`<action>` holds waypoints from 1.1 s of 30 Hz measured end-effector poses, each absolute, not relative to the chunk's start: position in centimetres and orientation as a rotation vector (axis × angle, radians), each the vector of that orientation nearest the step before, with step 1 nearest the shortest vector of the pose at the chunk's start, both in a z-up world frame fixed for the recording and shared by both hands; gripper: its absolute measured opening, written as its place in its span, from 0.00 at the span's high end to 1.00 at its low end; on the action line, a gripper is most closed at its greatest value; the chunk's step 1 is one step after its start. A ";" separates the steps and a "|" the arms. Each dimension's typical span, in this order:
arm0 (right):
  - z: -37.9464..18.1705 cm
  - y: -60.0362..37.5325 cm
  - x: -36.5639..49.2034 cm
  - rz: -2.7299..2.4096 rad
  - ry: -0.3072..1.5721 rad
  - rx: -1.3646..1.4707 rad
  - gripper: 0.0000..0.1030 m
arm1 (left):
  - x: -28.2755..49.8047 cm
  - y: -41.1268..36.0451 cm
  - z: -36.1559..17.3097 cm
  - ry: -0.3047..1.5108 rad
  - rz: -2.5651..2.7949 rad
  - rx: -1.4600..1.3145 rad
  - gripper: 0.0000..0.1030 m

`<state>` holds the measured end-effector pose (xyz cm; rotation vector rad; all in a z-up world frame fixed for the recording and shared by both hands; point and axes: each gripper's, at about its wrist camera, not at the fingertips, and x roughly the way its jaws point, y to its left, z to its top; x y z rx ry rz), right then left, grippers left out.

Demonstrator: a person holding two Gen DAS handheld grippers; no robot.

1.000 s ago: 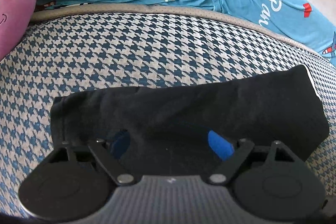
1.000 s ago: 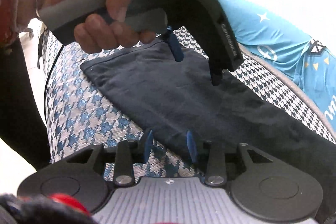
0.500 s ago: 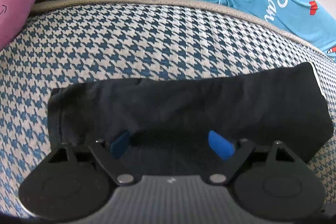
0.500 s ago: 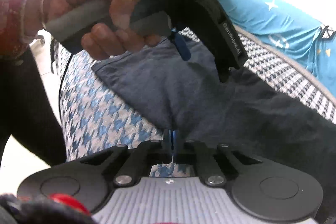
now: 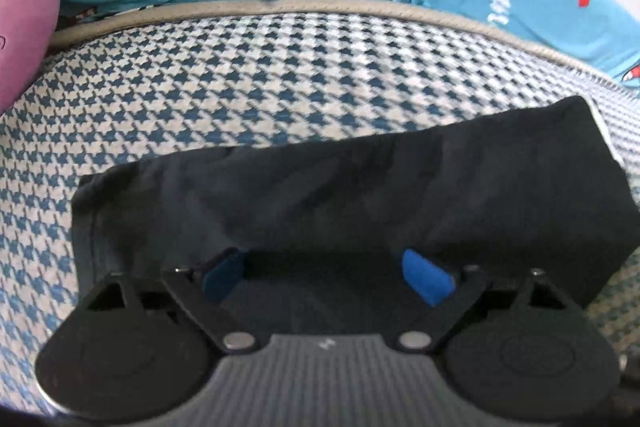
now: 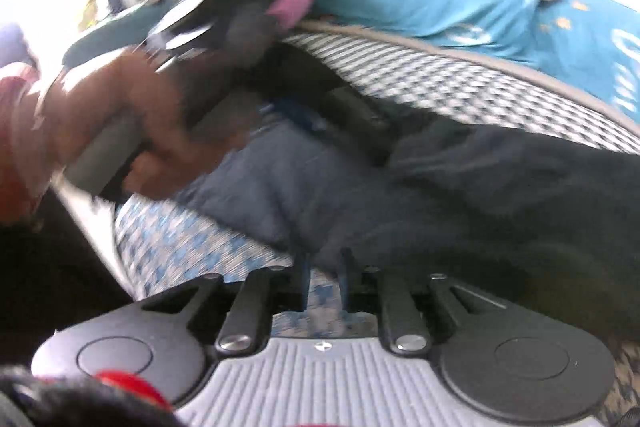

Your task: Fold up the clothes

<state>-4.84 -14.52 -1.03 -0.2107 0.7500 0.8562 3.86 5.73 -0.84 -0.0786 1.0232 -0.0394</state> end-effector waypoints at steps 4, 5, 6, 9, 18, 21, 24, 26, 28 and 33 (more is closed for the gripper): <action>-0.7 -16.2 -3.5 0.739 0.762 -0.155 0.81 | 3.8 3.9 -0.8 1.009 -0.065 -0.062 0.11; -0.7 -16.6 -3.2 0.709 0.768 -0.146 0.81 | 3.8 3.4 -0.8 1.009 -0.073 -0.063 0.10; -0.7 -17.0 -2.9 0.680 0.774 -0.139 0.81 | 3.8 3.0 -0.8 1.009 -0.081 -0.063 0.10; -0.7 -18.4 -2.2 0.612 0.787 -0.119 0.80 | 3.7 1.7 -0.8 1.002 -0.098 -0.051 0.08; -0.3 -22.4 -0.6 0.513 0.772 -0.042 0.80 | 3.5 -1.5 -1.4 1.015 -0.157 -0.020 0.08; -0.4 -23.4 0.0 0.479 0.763 -0.015 0.80 | 3.4 -2.6 -1.9 1.023 -0.177 0.013 0.08; -1.2 -24.2 0.8 0.434 0.813 0.009 0.79 | 2.9 -3.5 -2.5 1.038 -0.179 0.047 0.05; -1.8 -24.7 1.3 0.401 0.856 0.025 0.77 | 2.5 -4.4 -3.0 1.032 -0.177 0.100 0.02; -2.2 -25.5 1.4 0.388 0.877 0.069 0.77 | 2.0 -4.9 -3.1 1.031 -0.188 0.117 0.02; -1.8 -26.2 0.9 0.381 0.885 0.074 0.76 | 1.2 -5.5 -3.1 1.046 -0.223 0.130 0.01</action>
